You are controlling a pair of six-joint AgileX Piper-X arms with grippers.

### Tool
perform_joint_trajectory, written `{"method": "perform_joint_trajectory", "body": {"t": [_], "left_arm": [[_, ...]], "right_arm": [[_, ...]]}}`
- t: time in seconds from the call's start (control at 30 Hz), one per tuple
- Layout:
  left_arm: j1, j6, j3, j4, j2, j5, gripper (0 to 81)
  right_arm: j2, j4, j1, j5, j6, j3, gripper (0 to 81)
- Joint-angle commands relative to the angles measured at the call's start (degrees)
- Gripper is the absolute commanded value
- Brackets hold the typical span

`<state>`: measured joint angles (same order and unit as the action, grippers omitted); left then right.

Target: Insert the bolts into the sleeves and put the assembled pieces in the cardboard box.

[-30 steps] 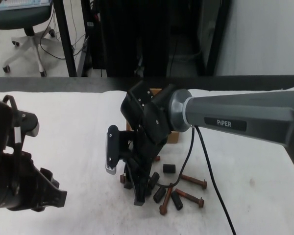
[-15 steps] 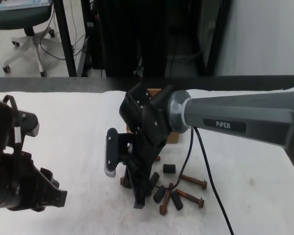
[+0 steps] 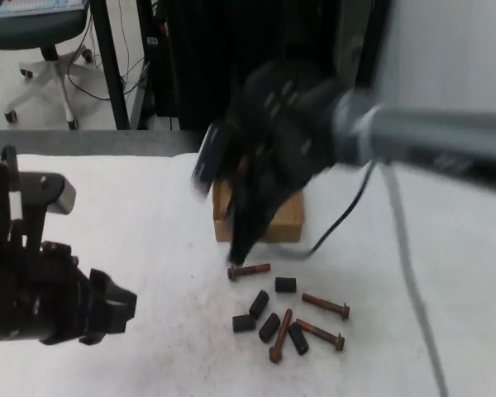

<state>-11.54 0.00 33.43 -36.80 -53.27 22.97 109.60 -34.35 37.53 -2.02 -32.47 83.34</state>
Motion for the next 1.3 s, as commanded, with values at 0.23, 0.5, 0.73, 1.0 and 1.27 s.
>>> {"method": "perform_joint_trajectory", "body": {"t": [0.23, 0.5, 0.73, 1.0, 1.27], "left_arm": [[-6.2, 0.0, 7.0, 2.8, -6.6, 5.0, 40.3], [-20.7, 9.3, 22.3, -0.3, -25.6, 3.0, 38.9], [-26.9, 27.4, 35.6, -16.1, -42.2, -12.4, 38.9], [-28.7, 34.7, 41.6, -18.7, -48.6, -18.6, 38.9], [-28.7, 46.5, 41.6, -14.9, -48.9, -18.6, 38.9]], "right_arm": [[-16.4, -11.0, -13.1, -4.7, 3.3, 0.4, 0.8], [-22.2, -19.9, -20.1, -9.6, 3.4, 0.4, 0.8], [-25.0, -23.2, -25.1, -12.0, 3.4, 0.1, 0.8], [-26.0, -25.9, -28.3, -13.5, 3.4, -2.7, 0.8], [-28.2, -25.4, -28.3, -14.7, 3.1, -9.0, 0.8]]}}
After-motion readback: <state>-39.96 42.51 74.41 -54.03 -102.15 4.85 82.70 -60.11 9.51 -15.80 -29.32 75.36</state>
